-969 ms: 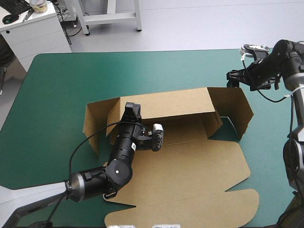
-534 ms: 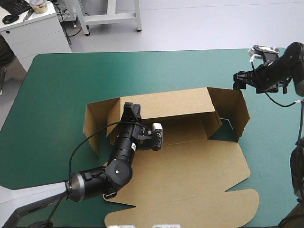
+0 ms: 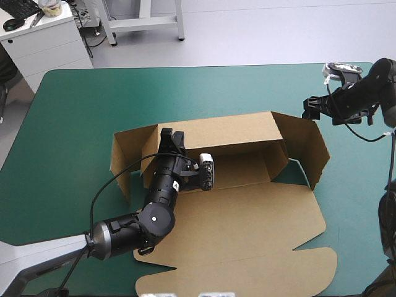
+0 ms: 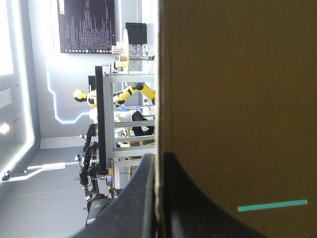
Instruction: Fold the box
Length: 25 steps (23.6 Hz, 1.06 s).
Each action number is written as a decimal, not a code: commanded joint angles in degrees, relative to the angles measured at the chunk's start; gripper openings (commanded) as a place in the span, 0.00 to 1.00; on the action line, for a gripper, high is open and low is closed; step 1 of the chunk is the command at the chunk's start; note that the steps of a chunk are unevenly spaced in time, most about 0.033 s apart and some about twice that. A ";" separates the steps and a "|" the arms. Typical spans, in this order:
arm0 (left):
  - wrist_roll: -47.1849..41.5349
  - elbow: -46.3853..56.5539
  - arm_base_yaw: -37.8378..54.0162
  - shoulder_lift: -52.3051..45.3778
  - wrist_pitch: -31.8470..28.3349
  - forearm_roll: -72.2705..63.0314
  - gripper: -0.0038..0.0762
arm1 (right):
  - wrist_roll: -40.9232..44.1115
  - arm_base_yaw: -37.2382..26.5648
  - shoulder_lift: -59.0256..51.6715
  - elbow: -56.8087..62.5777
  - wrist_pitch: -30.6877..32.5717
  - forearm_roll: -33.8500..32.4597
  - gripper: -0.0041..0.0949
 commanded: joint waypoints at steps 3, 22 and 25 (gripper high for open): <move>-0.80 -2.39 1.31 -1.70 1.75 3.48 0.04 | -0.71 -0.23 -3.13 -1.36 1.12 0.95 0.82; -1.86 -2.39 4.89 -1.70 -2.25 -5.39 0.04 | 0.19 -0.34 -3.13 -1.36 1.12 0.81 0.82; -1.86 -2.39 4.89 -1.79 -2.59 -5.41 0.04 | 0.68 -0.34 -3.13 -1.46 1.12 1.06 0.82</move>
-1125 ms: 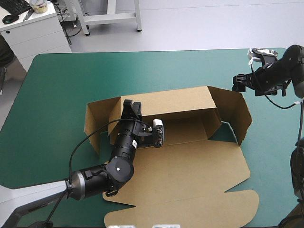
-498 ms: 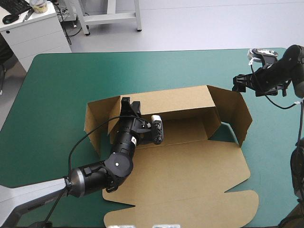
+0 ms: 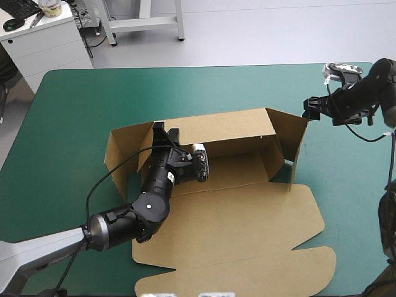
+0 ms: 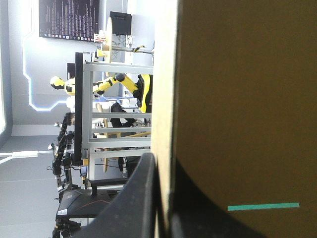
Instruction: Fold the box
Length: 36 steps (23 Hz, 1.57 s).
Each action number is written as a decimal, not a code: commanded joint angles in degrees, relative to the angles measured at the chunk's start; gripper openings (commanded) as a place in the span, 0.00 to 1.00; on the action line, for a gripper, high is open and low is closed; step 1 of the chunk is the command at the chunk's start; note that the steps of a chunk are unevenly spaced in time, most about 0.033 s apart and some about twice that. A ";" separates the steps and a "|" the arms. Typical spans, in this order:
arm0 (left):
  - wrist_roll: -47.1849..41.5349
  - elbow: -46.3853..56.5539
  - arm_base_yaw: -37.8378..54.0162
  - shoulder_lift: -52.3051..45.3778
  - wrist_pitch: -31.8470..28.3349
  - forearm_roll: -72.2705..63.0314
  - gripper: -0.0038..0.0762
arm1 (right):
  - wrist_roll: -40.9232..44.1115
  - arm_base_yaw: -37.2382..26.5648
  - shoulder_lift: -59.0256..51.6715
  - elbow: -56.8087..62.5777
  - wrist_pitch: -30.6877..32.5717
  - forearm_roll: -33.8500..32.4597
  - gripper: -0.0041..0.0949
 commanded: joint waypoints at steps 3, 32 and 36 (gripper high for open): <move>-1.15 -1.22 0.29 -1.83 2.22 -1.09 0.04 | 0.44 -0.30 -3.13 -1.46 0.92 3.00 0.82; -1.15 -1.22 0.29 -1.83 2.11 1.23 0.04 | -32.12 -0.18 -22.10 30.77 -9.46 19.33 0.82; -1.15 -1.22 0.29 -1.83 2.11 1.23 0.04 | -31.46 0.49 -22.10 30.77 -5.18 21.79 0.82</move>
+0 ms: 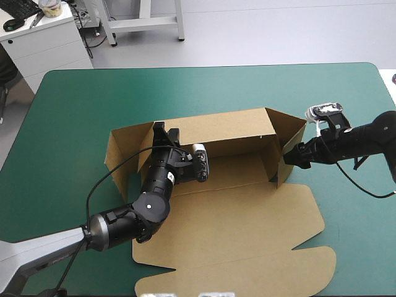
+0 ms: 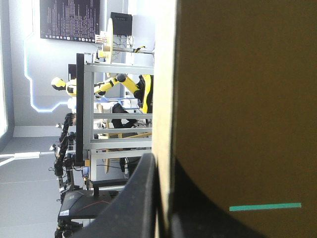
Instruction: Fold the box
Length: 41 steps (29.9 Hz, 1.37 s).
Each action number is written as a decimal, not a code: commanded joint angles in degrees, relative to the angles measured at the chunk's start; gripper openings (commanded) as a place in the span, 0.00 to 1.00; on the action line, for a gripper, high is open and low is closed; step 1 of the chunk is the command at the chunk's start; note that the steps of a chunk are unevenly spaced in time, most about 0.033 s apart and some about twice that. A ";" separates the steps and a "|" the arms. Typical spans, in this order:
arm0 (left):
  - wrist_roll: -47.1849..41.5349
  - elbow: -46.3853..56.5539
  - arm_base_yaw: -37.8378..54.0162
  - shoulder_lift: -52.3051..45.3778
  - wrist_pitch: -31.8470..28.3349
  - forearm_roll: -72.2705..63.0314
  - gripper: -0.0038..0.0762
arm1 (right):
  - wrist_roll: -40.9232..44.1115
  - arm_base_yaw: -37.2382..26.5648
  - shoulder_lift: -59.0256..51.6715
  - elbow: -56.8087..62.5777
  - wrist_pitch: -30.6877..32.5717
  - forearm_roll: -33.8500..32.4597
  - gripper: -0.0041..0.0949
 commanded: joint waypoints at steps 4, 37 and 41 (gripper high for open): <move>-1.15 -1.22 0.29 -1.83 2.01 0.35 0.04 | 1.11 2.79 -2.19 -1.23 6.11 6.52 0.82; -1.15 -1.22 0.29 -1.83 2.84 0.47 0.04 | 32.50 8.94 2.26 -32.21 -2.89 -13.44 0.82; -1.15 -1.22 0.29 -1.83 3.25 0.47 0.04 | 36.24 8.90 8.79 -38.33 -1.30 -20.08 0.82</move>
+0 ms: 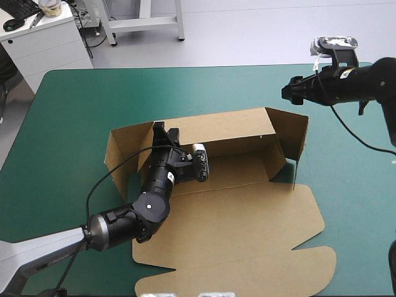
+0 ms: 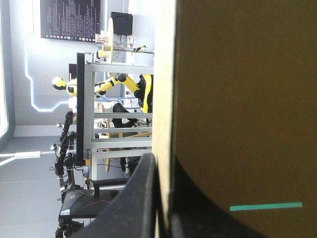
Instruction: Fold the box
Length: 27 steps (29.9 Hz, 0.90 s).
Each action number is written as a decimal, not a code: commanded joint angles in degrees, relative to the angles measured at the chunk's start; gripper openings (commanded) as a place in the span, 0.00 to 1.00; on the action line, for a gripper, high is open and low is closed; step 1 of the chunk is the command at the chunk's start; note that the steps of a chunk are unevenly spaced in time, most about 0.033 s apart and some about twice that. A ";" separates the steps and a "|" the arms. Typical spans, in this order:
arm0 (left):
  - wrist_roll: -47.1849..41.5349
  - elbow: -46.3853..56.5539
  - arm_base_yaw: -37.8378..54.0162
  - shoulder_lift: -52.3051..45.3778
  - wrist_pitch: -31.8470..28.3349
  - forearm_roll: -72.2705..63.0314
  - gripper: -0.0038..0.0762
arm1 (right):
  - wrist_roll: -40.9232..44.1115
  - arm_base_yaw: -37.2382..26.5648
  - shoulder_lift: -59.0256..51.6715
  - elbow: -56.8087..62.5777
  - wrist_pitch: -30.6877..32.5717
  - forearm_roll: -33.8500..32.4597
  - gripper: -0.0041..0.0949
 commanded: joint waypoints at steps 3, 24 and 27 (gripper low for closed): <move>-1.15 -1.22 0.29 -1.83 3.81 0.42 0.04 | 3.00 -1.19 6.74 -7.89 -0.83 -4.21 0.82; -1.15 -1.22 0.29 -1.85 3.34 0.71 0.04 | 0.81 -7.36 12.90 -6.44 8.54 2.15 0.79; -1.15 -1.22 0.29 -1.85 2.36 0.71 0.04 | -0.71 -7.47 11.73 -3.61 8.54 0.97 0.79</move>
